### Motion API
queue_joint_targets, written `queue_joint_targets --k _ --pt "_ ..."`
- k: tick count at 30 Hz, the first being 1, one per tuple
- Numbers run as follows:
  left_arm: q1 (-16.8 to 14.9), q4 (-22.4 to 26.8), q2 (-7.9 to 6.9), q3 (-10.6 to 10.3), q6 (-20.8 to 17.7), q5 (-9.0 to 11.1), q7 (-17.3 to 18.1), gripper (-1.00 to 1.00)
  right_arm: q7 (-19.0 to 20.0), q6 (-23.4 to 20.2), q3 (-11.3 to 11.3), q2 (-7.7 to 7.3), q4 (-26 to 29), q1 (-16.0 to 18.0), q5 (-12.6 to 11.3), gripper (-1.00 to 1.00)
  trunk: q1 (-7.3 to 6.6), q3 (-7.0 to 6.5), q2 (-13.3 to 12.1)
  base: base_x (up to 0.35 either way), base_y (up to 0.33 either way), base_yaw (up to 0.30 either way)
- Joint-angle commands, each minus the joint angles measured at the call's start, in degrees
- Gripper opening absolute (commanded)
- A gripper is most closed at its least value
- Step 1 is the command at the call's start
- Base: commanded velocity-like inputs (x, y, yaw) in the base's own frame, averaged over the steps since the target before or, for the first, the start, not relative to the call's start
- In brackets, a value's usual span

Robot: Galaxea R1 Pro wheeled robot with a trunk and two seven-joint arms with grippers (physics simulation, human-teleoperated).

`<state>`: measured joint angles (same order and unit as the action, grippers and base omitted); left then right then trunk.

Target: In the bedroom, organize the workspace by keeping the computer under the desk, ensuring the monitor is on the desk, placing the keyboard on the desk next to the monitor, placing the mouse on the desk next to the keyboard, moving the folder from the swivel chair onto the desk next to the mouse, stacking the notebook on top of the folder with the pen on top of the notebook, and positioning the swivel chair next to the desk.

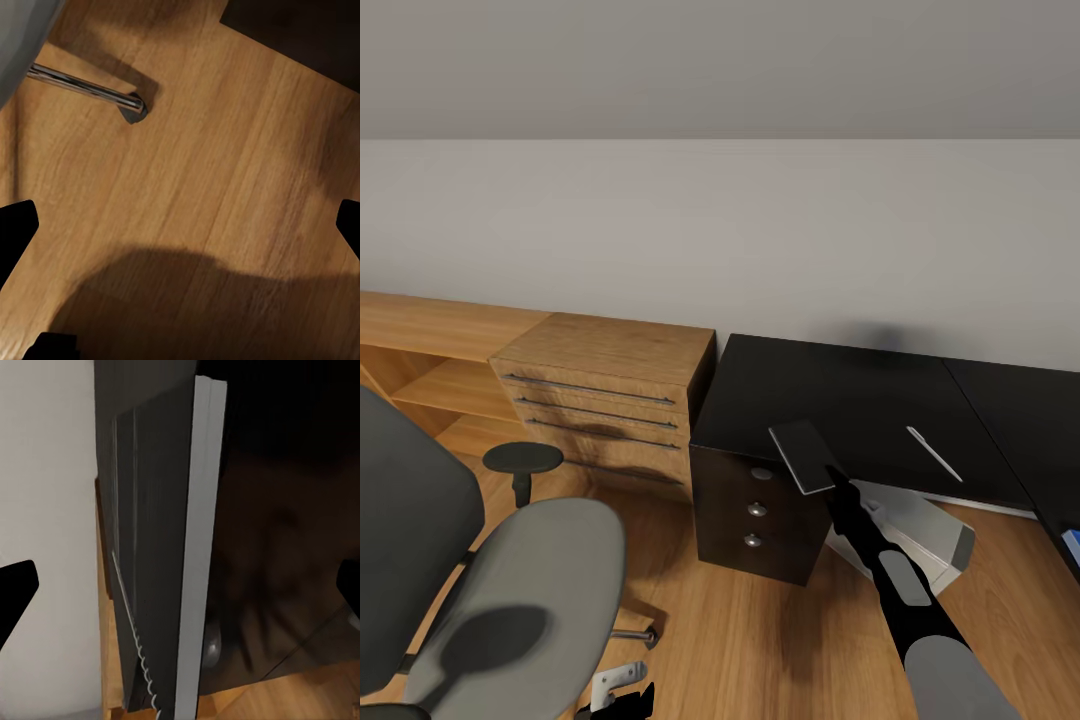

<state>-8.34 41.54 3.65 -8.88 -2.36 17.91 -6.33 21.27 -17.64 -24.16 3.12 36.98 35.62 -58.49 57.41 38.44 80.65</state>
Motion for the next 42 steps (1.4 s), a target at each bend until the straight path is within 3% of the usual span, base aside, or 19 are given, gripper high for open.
queue_joint_targets --k 1,42 --pt "0.0 0.1 -0.05 -0.3 -0.2 0.5 -0.4 1.00 0.1 -0.6 -0.4 0.06 0.0 0.0 -0.4 1.00 0.00 0.05 0.0 0.072 0.000 0.000" --pt "0.0 0.1 -0.05 -0.3 -0.3 0.5 -0.5 1.00 0.1 -0.5 -0.1 0.36 -2.5 0.1 -0.4 1.00 0.00 0.05 0.0 0.016 0.000 0.000"
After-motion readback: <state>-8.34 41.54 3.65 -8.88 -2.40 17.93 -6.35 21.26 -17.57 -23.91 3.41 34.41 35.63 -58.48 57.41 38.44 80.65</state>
